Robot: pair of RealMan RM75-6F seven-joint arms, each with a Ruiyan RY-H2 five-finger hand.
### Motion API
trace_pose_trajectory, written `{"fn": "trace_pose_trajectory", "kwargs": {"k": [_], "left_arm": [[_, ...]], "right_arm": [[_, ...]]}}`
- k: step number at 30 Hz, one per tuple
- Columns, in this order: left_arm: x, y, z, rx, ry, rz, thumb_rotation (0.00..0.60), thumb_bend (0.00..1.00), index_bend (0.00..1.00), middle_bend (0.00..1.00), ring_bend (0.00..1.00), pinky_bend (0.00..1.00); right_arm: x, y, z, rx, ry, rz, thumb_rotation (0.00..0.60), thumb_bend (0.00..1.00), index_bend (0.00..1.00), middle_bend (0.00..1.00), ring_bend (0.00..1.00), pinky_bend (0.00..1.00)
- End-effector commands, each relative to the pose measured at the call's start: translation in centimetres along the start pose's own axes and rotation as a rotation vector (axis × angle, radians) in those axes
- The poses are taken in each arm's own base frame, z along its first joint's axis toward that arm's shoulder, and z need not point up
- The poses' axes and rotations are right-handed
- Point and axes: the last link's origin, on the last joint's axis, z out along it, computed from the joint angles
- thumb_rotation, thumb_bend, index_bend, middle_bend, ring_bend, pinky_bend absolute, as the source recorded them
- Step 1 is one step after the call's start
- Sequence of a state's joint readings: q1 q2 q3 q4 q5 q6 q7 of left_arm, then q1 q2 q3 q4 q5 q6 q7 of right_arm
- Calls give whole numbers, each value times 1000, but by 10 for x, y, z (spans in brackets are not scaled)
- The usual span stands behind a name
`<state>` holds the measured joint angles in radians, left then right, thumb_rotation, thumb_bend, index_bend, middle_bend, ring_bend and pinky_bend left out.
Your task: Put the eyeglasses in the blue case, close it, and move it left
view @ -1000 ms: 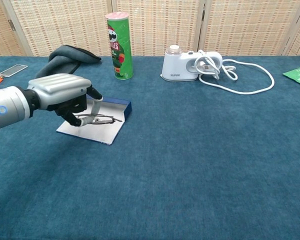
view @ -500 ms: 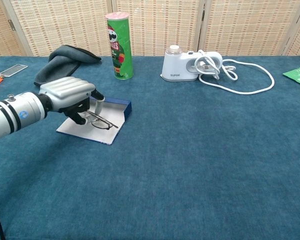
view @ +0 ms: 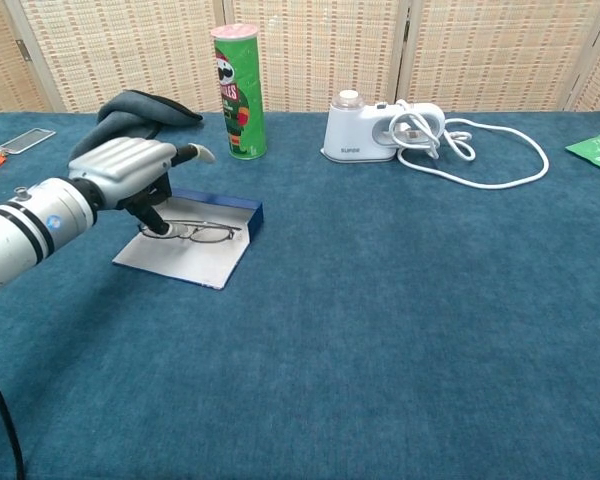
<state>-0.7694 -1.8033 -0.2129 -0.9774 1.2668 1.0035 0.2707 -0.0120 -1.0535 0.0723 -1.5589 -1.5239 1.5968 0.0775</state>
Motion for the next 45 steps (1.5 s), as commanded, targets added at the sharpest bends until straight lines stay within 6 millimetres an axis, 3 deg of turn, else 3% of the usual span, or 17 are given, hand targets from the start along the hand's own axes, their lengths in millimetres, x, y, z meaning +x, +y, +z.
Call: {"fn": "trace_pose_trajectory", "kwargs": {"k": [1,5,14,36,45], "left_arm": [[0,2,-1,10,-18,11,600,183,63,1000,916,964],[3,-1,-1,30,-47,22,600,104,1,1000,919,964],[12,-2,-5,39,-62,58,600,96,0,1000,919,964],[15,8,38,102,-65,41,600,96,13,1000,919,964],[16,4,38,118,-43,23,600,96,13,1000,919,964]], "right_arm": [[0,0,-1,-1,2,1,600,269,249,391,358,259],[1,1,-2,-3,4,0,600,269,249,391,358,259],[0,3,-2,-3,3,5,600,269,249,391,359,259],[0,8,-4,-12,6,9,600,269,249,392,359,259],[0,6,-1,-2,9,15,600,269,249,394,359,259]]}}
